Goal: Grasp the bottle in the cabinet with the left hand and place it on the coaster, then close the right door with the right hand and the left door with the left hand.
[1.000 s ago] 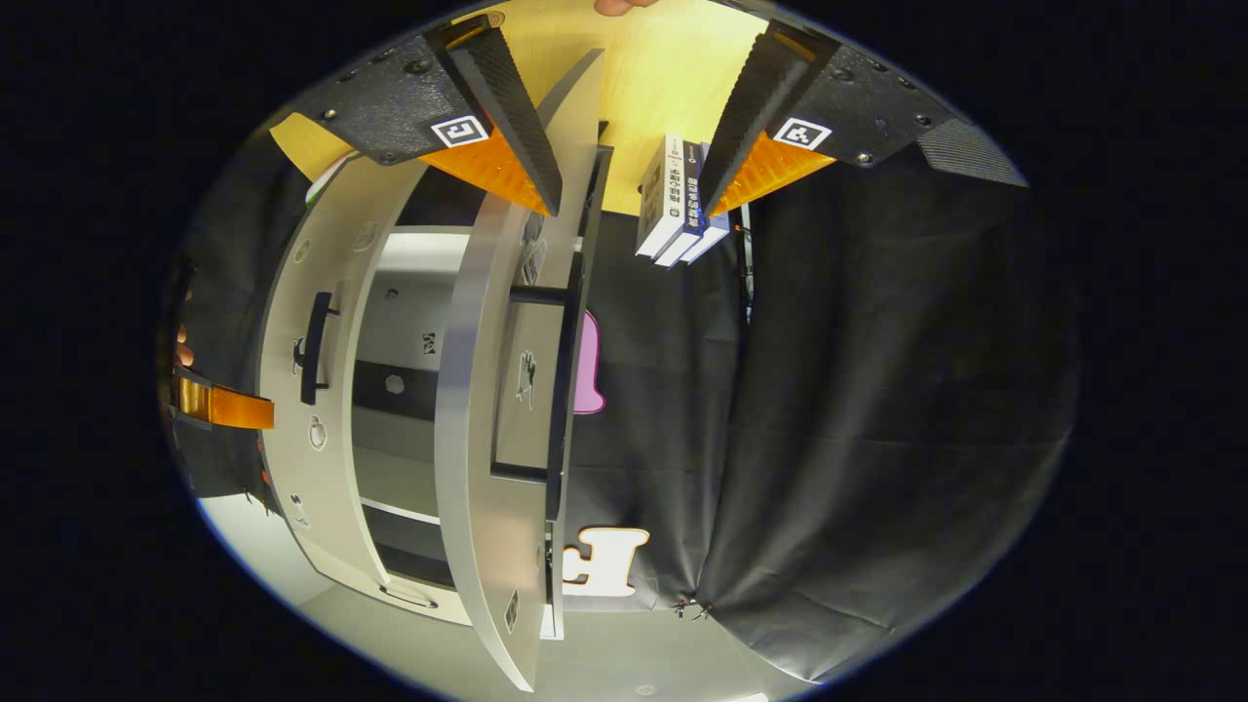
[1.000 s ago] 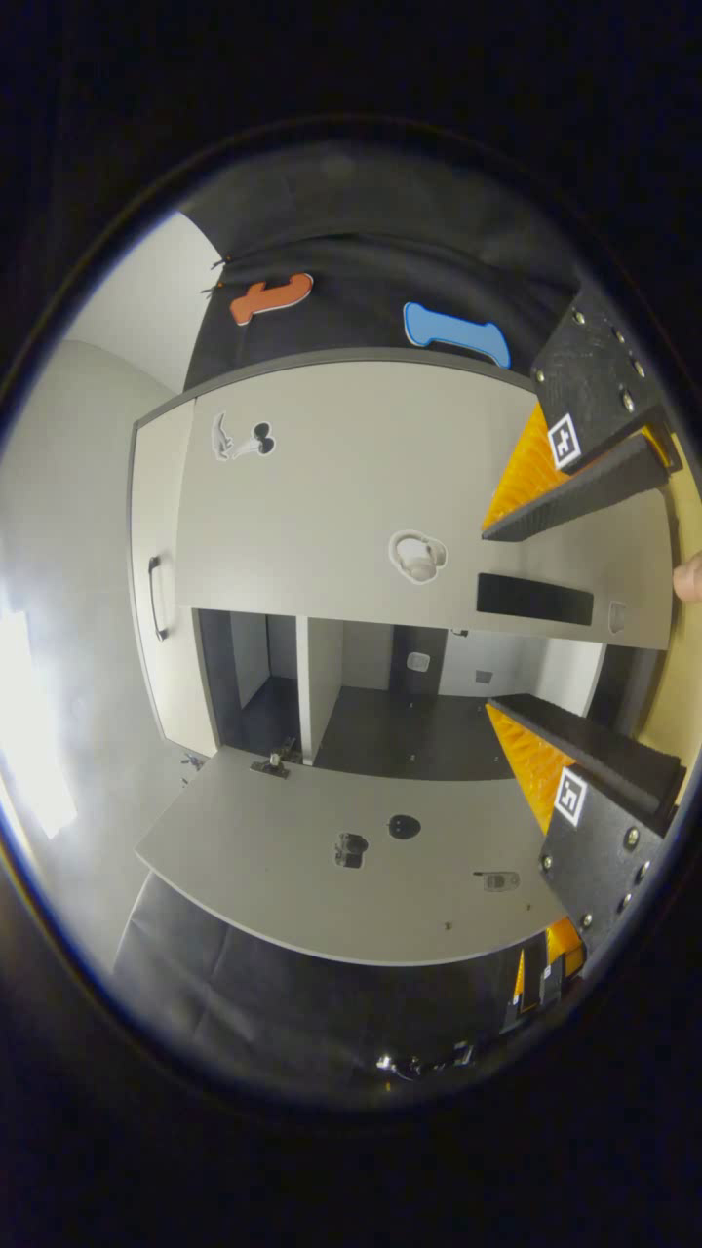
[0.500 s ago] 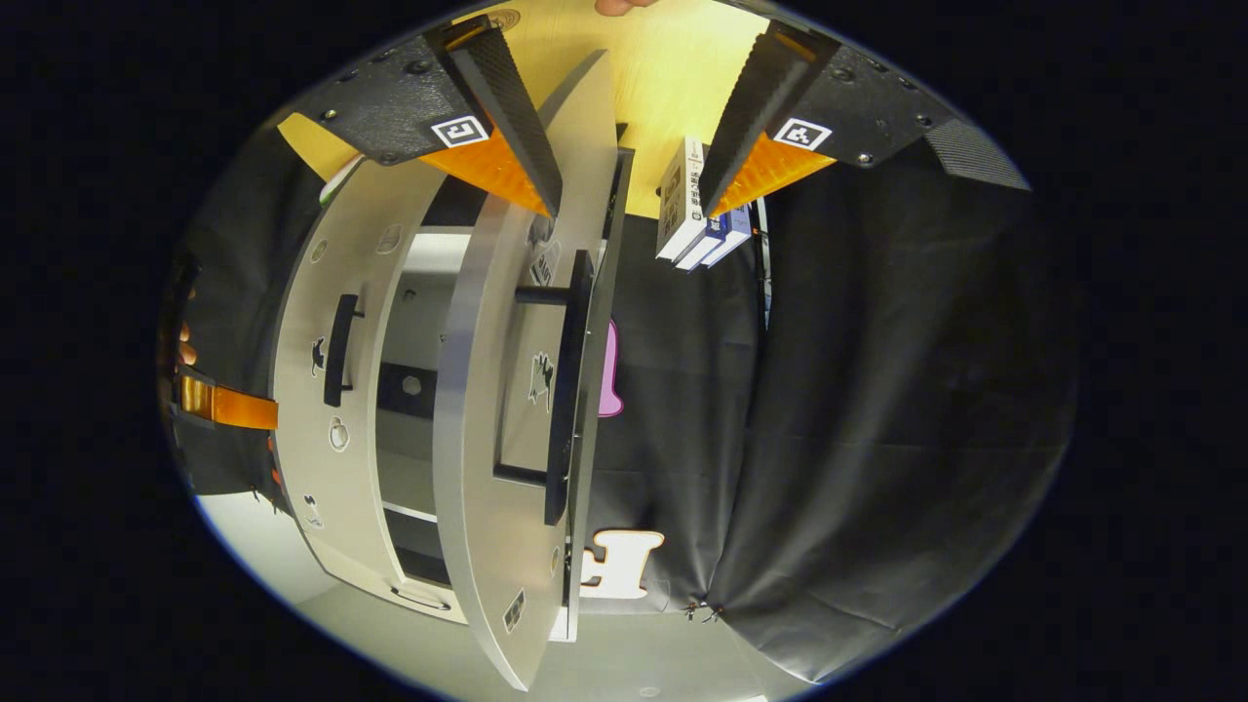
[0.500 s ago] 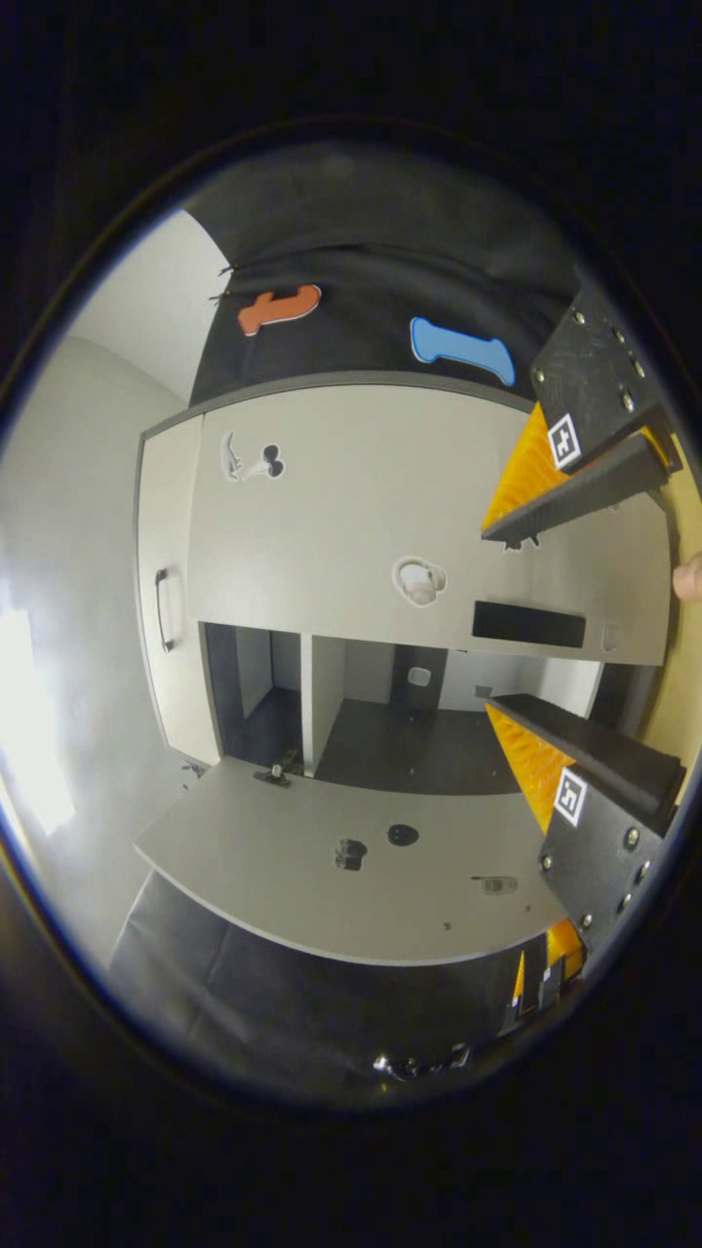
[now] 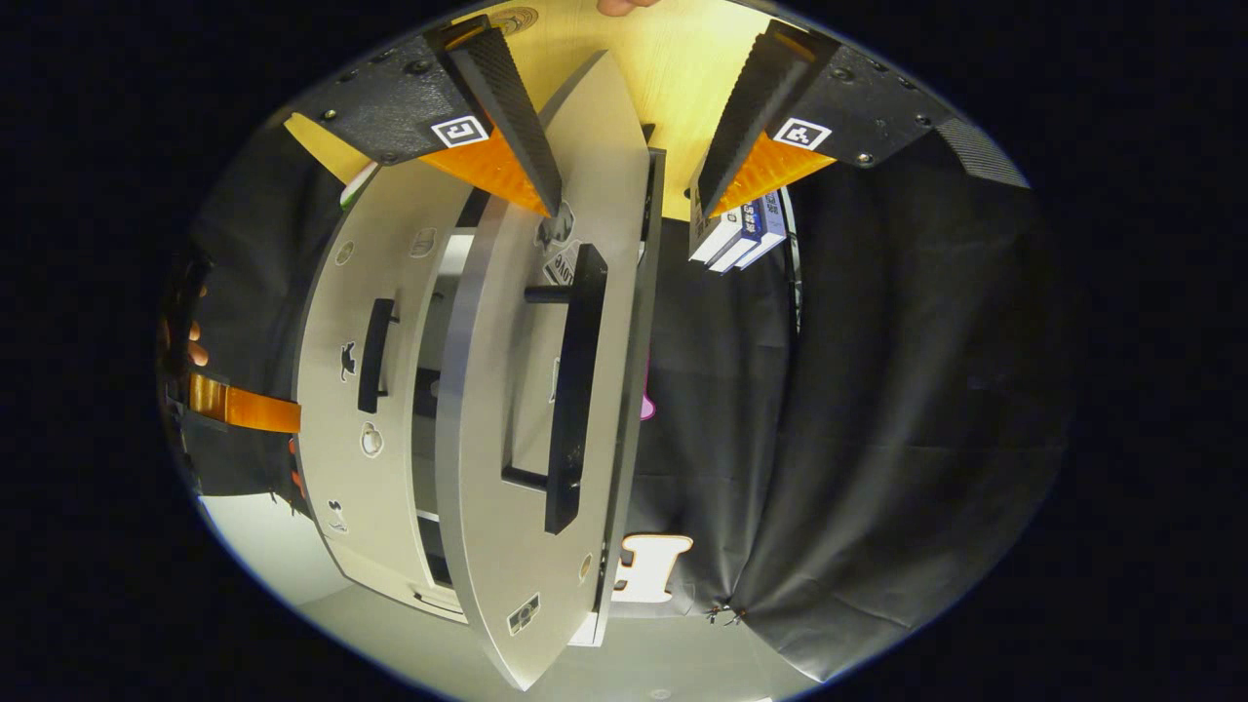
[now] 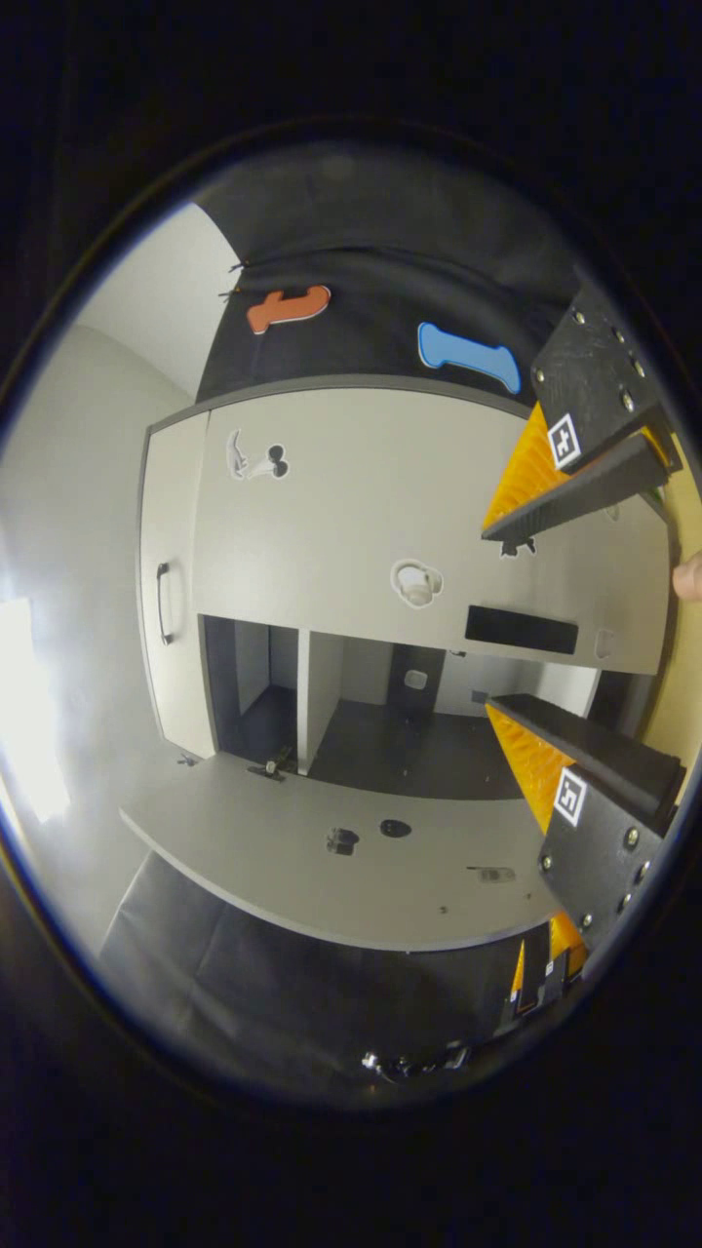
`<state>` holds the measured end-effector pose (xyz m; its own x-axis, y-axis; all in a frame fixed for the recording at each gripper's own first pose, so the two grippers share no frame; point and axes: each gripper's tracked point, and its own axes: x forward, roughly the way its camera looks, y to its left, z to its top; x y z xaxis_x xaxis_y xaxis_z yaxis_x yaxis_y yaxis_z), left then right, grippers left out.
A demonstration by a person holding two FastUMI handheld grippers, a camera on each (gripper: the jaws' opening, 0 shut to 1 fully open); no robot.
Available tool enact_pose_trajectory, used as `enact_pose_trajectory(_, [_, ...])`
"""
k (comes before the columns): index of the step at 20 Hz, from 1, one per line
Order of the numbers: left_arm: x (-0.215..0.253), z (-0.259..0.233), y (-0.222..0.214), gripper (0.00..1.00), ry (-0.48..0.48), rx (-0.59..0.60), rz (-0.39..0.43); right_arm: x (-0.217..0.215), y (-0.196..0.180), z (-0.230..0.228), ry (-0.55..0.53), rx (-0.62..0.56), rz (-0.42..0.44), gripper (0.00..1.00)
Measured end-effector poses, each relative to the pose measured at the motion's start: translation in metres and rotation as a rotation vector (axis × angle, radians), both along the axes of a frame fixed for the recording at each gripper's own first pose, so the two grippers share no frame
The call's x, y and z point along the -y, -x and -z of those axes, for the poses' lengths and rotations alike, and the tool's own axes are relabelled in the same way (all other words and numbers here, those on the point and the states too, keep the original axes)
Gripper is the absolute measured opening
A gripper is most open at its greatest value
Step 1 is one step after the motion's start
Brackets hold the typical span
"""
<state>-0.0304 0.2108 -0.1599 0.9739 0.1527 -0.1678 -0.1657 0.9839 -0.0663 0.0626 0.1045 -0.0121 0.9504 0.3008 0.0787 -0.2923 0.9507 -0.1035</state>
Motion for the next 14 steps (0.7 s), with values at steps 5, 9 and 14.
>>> enact_pose_trajectory(5, [0.005, 0.004, -0.004, 0.91, 0.009, -0.013, 0.011, 0.011, -0.005, 0.004, 0.003, -0.009, 0.018, 0.95])
enact_pose_trajectory(9, [0.012, 0.003, -0.009, 0.91, 0.009, -0.014, 0.026, 0.015, -0.006, 0.003, 0.007, -0.006, 0.024, 0.92])
enact_pose_trajectory(14, [0.022, 0.008, -0.016, 0.91, 0.007, -0.024, 0.047, 0.019, -0.009, 0.007, 0.013, -0.014, 0.031, 0.95])
